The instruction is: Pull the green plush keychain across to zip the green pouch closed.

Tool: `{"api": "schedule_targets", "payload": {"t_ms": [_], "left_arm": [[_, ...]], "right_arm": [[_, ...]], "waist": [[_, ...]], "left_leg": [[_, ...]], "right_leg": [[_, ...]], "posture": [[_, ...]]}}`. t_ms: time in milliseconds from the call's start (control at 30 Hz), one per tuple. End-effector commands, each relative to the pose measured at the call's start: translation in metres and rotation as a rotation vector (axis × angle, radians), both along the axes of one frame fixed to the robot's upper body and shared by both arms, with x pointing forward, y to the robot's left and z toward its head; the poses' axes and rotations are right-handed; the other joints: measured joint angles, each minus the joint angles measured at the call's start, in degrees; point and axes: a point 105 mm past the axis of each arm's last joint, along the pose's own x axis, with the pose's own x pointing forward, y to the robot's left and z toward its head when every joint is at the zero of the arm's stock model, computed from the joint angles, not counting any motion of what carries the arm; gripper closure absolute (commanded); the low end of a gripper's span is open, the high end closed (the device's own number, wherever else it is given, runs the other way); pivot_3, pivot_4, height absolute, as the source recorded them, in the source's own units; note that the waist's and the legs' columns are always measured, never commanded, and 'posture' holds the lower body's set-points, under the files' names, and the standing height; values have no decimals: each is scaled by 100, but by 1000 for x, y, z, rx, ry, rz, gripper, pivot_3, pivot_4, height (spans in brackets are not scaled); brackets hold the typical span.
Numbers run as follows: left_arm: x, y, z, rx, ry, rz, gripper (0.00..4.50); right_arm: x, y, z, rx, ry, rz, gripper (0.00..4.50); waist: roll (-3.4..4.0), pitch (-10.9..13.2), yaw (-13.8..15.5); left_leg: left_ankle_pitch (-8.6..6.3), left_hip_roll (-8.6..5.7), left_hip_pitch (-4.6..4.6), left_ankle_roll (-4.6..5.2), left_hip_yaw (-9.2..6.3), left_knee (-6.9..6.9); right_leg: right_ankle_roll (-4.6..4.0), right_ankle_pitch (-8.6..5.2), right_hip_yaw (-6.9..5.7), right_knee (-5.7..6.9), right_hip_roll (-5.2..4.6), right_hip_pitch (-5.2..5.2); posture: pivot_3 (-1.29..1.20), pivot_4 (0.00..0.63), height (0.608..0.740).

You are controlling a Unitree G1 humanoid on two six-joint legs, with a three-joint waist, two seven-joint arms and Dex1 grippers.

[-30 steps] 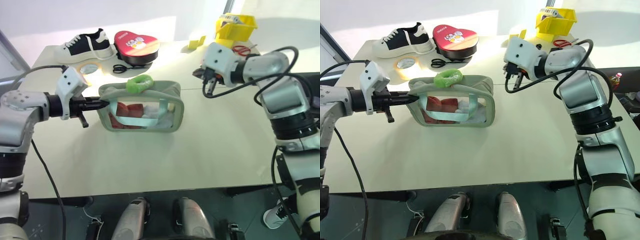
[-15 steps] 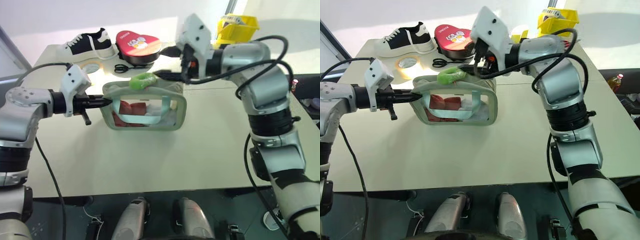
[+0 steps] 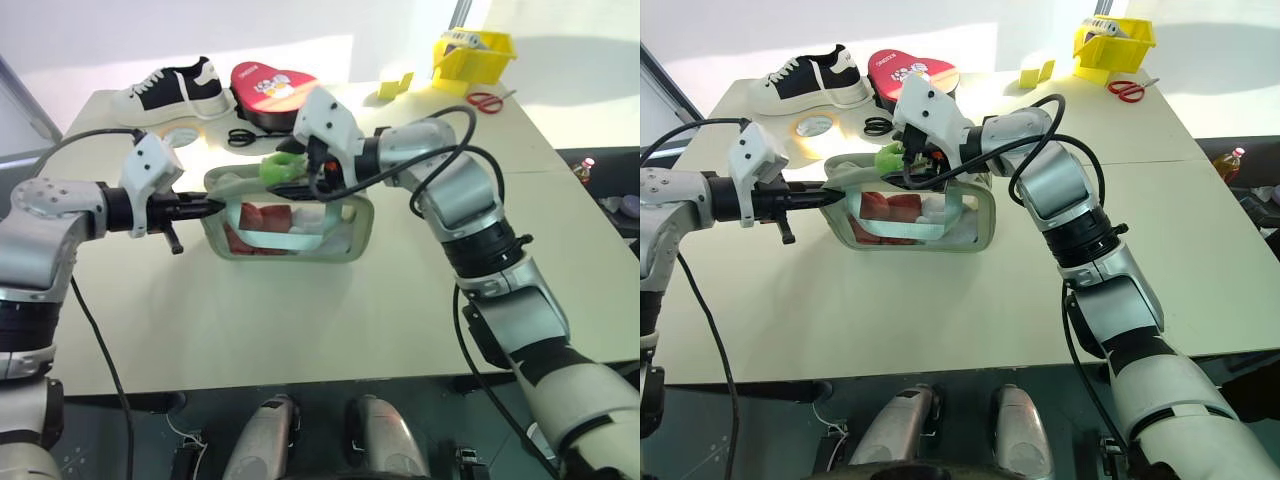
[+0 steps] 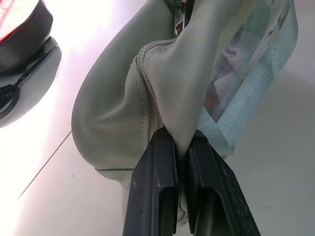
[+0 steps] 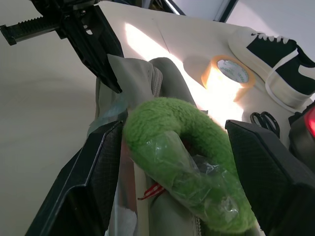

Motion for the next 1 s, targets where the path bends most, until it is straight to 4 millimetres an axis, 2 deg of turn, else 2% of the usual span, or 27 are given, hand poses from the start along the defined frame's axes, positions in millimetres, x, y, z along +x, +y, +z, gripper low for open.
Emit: {"api": "schedule_targets", "payload": {"t_ms": [33,167,267,333,467,600,733,833,933,1000], "left_arm": [[-2,2,9,-2,-35,8,4500],[0,1,8,-5,-34,7,4500],[2,0,7,-7,-34,4,4500],[2,0,7,-8,-33,2,4500],[2,0,7,-7,-31,-4,4500],[2,0,7,-5,-23,-8,4500],[2,1,7,-3,-21,-7,4500],[3,0,7,-3,-21,-7,4500],[4,-3,7,-3,-18,-13,4500],[4,-3,7,-3,-17,-13,4500]], "right_arm": [[-4,-2,18,31,-45,15,2454],[-12,-8,27,84,7,26,4442],[-16,-19,32,112,51,13,4442],[-10,-35,35,104,36,-49,4442],[11,-89,38,-19,-120,-261,4442],[23,-151,27,-211,-247,-458,4442],[23,-179,13,-285,-256,-542,4442],[24,-186,-11,-281,-189,-579,4442],[21,-164,-60,-220,-40,-547,4442],[19,-146,-83,-162,47,-529,4442]], "waist": [[0,0,1],[0,0,4],[0,0,8],[0,0,13],[0,0,35],[0,0,39],[1,1,-4],[1,1,6],[-2,-1,3],[-1,0,5]], "left_leg": [[0,1,0,0,0,0],[0,0,0,0,0,2],[0,0,0,0,0,1],[0,0,0,0,0,0],[0,-1,0,0,0,3],[-4,-5,-2,5,1,2],[-5,1,-2,7,11,-6],[-4,12,-1,7,15,-6],[-5,15,0,7,15,1],[-4,15,0,7,15,5]], "right_leg": [[0,0,0,2,1,-1],[0,0,0,2,1,0],[0,0,1,2,0,0],[0,0,1,2,0,0],[-1,0,0,-5,-3,0],[0,-1,-1,-22,-7,3],[1,0,0,-21,-8,6],[1,0,0,-19,-2,5],[0,0,0,-20,-1,11],[0,0,1,-19,0,12]], "posture": [[0,150,740],[0,150,740],[0,150,740],[0,150,740],[0,150,740],[0,150,740],[0,150,740],[0,150,740],[0,150,740],[0,150,740]]}}
